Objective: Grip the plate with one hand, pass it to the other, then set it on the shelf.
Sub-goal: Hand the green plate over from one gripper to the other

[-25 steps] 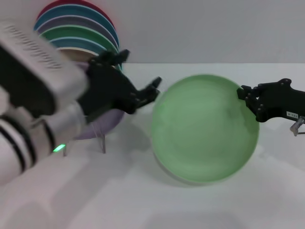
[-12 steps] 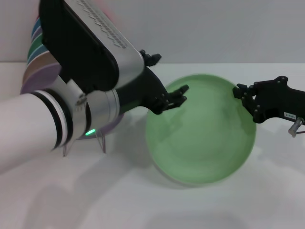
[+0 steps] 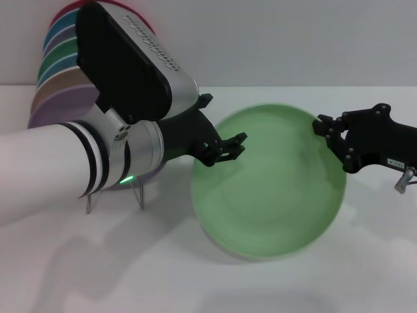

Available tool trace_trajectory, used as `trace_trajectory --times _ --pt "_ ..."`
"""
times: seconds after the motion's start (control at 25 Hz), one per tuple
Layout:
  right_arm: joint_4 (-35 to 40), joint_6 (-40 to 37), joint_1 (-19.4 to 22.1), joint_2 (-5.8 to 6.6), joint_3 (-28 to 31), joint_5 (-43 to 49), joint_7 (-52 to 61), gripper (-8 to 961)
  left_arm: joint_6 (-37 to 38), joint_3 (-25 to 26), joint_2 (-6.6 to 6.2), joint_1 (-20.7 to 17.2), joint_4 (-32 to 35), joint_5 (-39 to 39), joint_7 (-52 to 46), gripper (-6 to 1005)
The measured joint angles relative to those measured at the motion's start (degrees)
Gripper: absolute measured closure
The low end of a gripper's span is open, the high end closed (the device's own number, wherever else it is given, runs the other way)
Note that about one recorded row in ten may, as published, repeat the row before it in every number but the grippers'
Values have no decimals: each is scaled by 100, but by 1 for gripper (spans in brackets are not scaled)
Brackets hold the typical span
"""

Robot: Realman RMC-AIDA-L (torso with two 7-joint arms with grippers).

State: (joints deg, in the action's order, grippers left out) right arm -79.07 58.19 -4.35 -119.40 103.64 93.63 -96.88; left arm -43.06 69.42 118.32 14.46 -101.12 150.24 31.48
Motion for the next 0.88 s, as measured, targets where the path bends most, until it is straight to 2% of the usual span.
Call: trace_trajectory --times 0.72,0.88 --pt "5 171 38 15 49 -214 -177 932 -73 -15 4 195 173 5 243 375" --pt "54 236 43 16 56 -310 -193 932 -12 -23 3 195 173 5 287 512"
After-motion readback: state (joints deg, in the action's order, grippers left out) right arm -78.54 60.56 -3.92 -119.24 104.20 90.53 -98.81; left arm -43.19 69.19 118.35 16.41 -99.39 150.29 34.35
